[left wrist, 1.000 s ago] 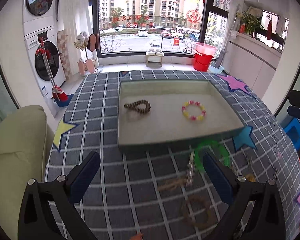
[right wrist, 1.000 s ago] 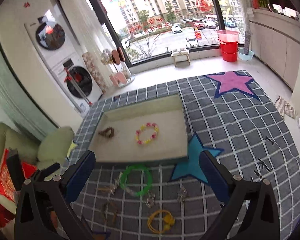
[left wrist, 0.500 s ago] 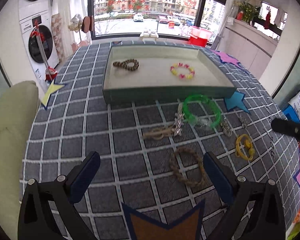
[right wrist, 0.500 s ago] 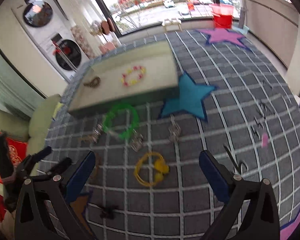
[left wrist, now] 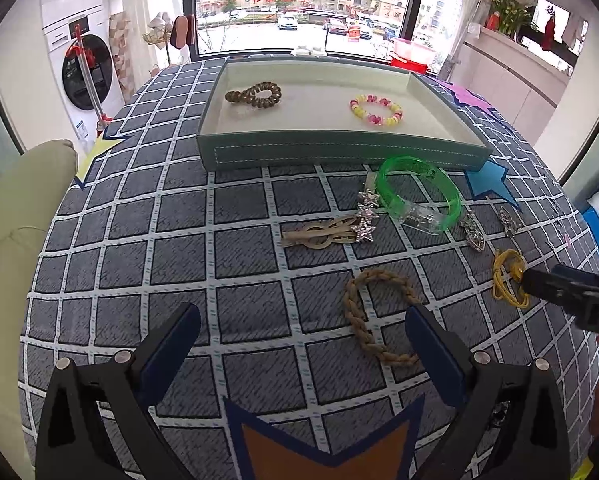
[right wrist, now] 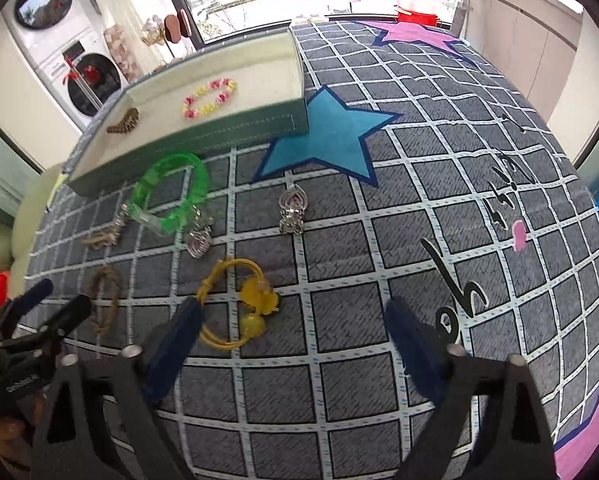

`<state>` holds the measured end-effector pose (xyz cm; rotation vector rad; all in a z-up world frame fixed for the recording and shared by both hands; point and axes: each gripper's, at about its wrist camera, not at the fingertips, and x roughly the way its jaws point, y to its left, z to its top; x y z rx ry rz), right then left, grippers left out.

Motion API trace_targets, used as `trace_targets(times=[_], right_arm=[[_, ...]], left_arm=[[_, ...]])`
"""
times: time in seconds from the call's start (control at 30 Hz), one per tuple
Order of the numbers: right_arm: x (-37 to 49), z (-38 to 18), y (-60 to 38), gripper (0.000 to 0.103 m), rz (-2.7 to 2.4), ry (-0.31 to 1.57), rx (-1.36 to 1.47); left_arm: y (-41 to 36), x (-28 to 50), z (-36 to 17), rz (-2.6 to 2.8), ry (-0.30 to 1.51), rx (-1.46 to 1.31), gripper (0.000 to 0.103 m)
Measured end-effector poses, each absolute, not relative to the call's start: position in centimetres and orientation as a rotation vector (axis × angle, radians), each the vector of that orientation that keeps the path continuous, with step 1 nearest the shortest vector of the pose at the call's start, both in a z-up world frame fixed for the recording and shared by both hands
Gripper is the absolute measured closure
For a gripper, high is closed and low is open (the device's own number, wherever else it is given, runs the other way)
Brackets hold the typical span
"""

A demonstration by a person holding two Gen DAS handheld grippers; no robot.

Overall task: Organize jewelry
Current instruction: 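Grasp the yellow duck hair tie with the right gripper while the left grasps the braided rope bracelet, then carry the yellow hair tie with the right gripper while the left carries the rope bracelet into the tray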

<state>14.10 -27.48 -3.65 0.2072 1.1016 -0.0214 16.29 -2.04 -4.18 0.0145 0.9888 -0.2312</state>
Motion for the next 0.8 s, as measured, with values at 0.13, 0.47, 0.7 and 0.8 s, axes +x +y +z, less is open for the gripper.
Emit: trace_targets(times=[0.13, 0.47, 0.7, 0.8], right_arm=[[14.1, -3.8, -26.6, 0.023, -0.035, 1.090, 0.146], [13.8, -3.9, -24.1, 0.048, -0.008, 1.068, -0.006], [13.6, -3.6, -23.0, 0.089, 0.016, 1.063, -0.033], [13.4, -3.6, -23.3, 0.089, 0.027, 1.065, 0.000]], left_arm=[[-2.8, 16.2, -4.2, -0.235, 0.978, 0.049, 0.000], [-4.6, 15.7, -4.5, -0.285, 0.977, 0.127, 0.030], [-5.2, 15.3, -4.1, -0.344, 0.966, 0.137, 0.081], [-4.7, 15.2, -3.9, -0.366, 0.966, 0.105, 0.083]])
